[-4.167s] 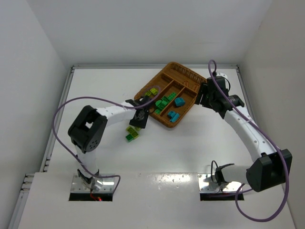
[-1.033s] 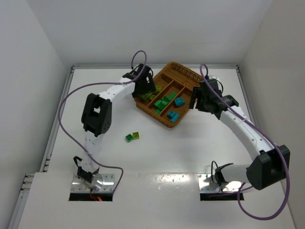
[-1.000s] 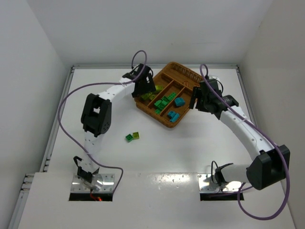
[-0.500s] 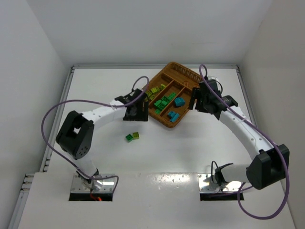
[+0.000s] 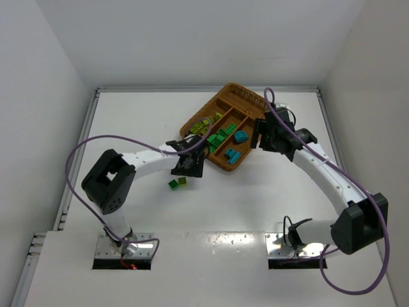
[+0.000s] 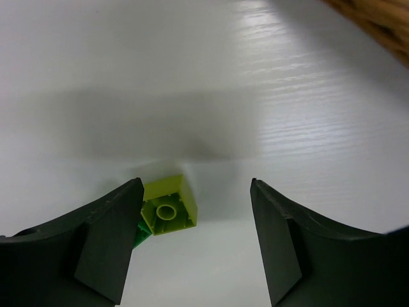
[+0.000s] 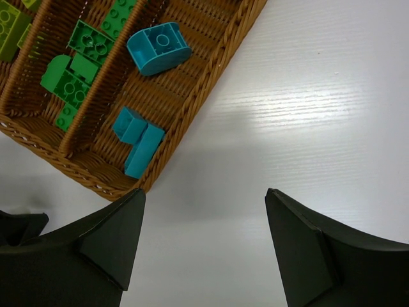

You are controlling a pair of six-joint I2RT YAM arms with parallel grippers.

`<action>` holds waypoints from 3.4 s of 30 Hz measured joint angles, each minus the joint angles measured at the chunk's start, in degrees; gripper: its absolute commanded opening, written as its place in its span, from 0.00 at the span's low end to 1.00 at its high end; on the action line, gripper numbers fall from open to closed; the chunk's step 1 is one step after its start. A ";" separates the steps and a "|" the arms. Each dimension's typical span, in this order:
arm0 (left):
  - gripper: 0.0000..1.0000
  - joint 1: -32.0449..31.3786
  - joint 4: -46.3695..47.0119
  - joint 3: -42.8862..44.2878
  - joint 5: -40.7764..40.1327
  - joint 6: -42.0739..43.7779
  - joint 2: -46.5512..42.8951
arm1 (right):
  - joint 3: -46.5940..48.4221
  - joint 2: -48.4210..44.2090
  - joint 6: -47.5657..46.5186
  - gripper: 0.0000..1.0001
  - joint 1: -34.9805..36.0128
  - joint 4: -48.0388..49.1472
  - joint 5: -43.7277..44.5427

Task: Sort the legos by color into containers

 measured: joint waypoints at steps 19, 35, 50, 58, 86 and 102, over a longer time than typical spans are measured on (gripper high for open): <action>0.52 -0.22 -1.16 -2.73 -1.86 -4.44 0.13 | 0.00 0.00 0.15 0.77 0.63 -0.02 0.00; 0.30 2.64 -4.52 8.24 1.84 -2.54 1.70 | 0.02 0.00 0.15 0.77 0.85 -0.22 0.92; 0.75 15.17 -3.82 52.76 6.51 2.40 30.38 | 1.07 1.07 0.11 0.77 0.85 -2.14 3.45; 0.75 14.58 -5.18 43.39 3.13 2.23 22.73 | 2.36 1.42 0.15 0.77 0.85 -2.84 4.02; 0.45 6.49 0.66 -14.82 0.50 -28.59 -7.91 | 1.81 1.42 0.57 0.77 4.50 -2.27 2.36; 0.29 6.84 2.32 17.68 0.74 -12.41 3.89 | 1.33 1.38 0.57 0.77 4.50 -2.29 3.10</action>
